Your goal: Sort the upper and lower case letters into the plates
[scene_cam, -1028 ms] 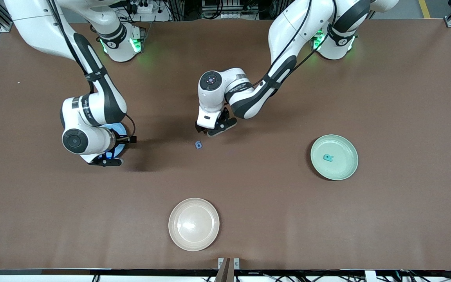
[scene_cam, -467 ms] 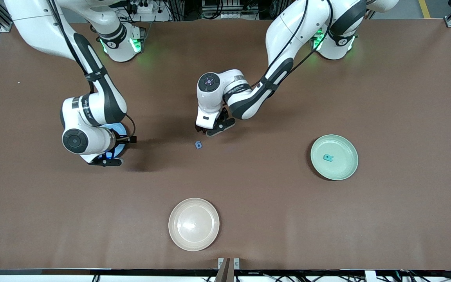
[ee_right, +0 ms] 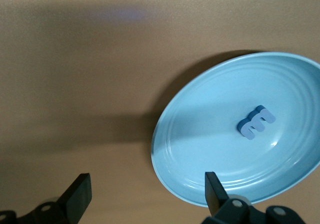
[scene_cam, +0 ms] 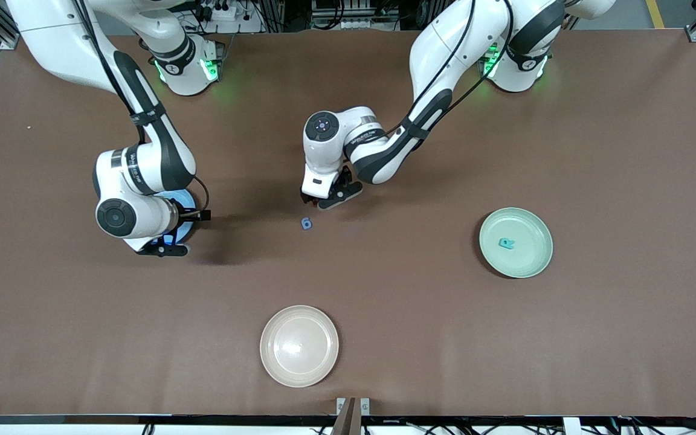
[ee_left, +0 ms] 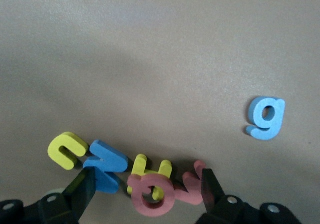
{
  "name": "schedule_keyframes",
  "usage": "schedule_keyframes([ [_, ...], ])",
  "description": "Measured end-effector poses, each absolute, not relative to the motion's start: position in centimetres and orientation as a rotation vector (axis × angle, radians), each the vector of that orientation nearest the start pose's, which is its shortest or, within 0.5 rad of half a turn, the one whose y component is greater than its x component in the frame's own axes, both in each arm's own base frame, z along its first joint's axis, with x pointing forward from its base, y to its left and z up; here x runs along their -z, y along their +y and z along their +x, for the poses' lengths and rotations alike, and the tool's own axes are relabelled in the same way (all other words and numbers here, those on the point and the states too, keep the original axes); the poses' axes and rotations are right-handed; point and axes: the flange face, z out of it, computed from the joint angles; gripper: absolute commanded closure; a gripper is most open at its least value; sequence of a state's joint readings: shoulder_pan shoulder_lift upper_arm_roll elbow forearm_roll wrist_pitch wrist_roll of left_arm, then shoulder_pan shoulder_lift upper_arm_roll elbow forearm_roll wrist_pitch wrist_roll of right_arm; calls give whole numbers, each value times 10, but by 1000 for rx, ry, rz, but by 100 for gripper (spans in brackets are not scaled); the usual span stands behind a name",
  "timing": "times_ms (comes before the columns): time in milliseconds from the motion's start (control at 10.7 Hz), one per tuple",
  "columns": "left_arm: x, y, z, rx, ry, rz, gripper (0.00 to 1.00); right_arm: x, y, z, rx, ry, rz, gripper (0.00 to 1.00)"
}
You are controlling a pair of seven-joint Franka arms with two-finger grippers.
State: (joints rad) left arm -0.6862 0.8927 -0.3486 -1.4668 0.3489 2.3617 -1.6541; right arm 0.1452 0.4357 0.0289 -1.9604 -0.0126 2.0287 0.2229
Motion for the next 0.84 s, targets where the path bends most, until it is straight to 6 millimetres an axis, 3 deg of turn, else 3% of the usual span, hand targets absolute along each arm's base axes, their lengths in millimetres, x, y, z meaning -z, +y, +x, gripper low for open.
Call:
schedule_keyframes([
  [280, -174, -596, 409, 2, -798, -3109, 12, -227, 98, 564, -576, 66, -3159, 0],
  [467, -174, -596, 409, 2, -798, -3109, 30, -227, 98, 564, -576, 66, -3159, 0],
  [841, -176, -597, 410, 5, -800, -3113, 42, -227, 98, 564, -576, 67, -3159, 0],
])
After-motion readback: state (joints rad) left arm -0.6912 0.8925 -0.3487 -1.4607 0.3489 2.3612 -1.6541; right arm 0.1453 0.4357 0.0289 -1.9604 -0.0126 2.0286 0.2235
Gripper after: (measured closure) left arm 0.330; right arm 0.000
